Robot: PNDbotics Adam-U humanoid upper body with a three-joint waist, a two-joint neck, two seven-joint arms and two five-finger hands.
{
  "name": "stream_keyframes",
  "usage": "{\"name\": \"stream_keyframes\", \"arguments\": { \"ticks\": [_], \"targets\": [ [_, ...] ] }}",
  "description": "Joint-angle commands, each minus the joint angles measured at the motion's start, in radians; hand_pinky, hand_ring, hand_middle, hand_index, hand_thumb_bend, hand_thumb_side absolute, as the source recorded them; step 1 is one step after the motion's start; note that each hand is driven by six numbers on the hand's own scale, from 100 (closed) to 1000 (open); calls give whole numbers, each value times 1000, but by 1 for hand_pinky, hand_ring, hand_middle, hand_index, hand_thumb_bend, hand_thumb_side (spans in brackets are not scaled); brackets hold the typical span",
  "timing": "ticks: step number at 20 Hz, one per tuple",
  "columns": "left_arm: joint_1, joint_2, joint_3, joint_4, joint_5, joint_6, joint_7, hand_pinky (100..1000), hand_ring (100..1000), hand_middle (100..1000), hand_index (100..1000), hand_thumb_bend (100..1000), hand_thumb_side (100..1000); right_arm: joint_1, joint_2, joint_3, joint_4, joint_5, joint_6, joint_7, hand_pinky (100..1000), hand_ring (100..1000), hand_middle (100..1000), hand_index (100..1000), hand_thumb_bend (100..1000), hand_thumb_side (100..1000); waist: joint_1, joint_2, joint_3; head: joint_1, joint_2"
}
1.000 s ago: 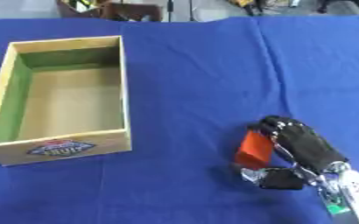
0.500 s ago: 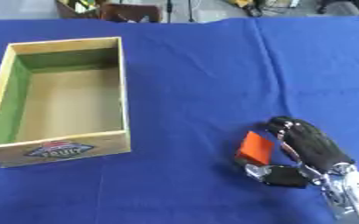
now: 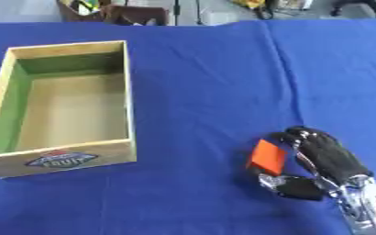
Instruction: Pick up objects on the table and place them in the box.
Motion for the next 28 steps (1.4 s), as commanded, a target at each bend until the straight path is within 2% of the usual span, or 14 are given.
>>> {"name": "stream_keyframes", "arguments": {
  "ticks": [1,4,7,8,9,12,13,15,17,20,24,25,26,28],
  "targets": [
    [-3,3,2,-19,-1,-1,-2,296,347,439,513,100,998,1,-15,-6,-22,-11,-10,18,823,862,674,857,496,935,1,-13,-2,-2,-8],
    [-3,2,1,-19,-1,0,-3,296,347,439,513,100,998,0,-16,-7,-22,-19,-11,27,812,855,651,841,485,878,1,-12,-1,-2,-8],
    [-4,2,1,-19,-1,0,-3,296,347,439,513,100,999,-3,-15,-12,-22,-23,11,10,776,817,544,739,229,815,1,-12,0,-3,-8],
    [-4,1,0,-19,-1,0,-4,296,347,439,513,100,1000,-4,-15,-13,-22,-24,22,-5,774,815,537,732,208,811,1,-11,0,-3,-7],
    [-4,1,0,-19,-1,1,-4,296,347,439,513,100,1000,-5,-14,-14,-22,-25,35,-22,759,795,498,656,100,752,1,-11,1,-3,-7],
    [-5,1,0,-19,0,2,-4,296,347,440,513,100,1000,-6,-15,-10,-22,-29,72,-69,747,784,488,542,100,541,0,-11,2,-4,-7],
    [-5,1,0,-19,0,2,-4,296,348,440,513,100,1000,-6,-15,-7,-22,-31,81,-79,738,773,477,475,100,430,0,-11,3,-5,-7],
    [-5,0,-1,-19,0,4,-5,296,347,440,513,100,1000,-8,-14,-4,-22,-44,104,-103,716,753,445,369,100,292,-1,-11,3,-5,-6],
    [-5,0,-1,-19,-1,5,-5,296,348,440,513,100,1000,-13,-15,-1,-22,-73,128,-142,704,740,410,332,100,206,-2,-11,2,-5,-6],
    [-6,1,-1,-19,-1,7,-5,296,348,440,513,100,1000,-24,-27,3,-22,-123,143,-206,703,734,392,307,100,198,-3,-13,1,-5,-6],
    [-6,2,-1,-19,-1,9,-4,296,348,441,513,100,1000,-48,-72,1,-22,-203,135,-292,679,715,359,218,100,199,-5,-15,-1,-5,-7],
    [-6,3,-1,-19,-1,10,-4,297,348,441,513,100,1000,-55,-87,1,-22,-223,132,-309,677,713,352,198,100,272,-6,-16,-1,-6,-7],
    [-6,3,-2,-19,-1,10,-4,297,348,441,513,100,1000,-65,-106,1,-22,-247,126,-325,674,709,344,186,100,199,-6,-17,-2,-7,-6],
    [-6,5,-3,-19,-1,12,-5,297,348,441,514,100,999,-93,-158,5,-22,-305,112,-354,670,704,339,168,100,199,-8,-19,-1,-9,-5]
  ]
}}
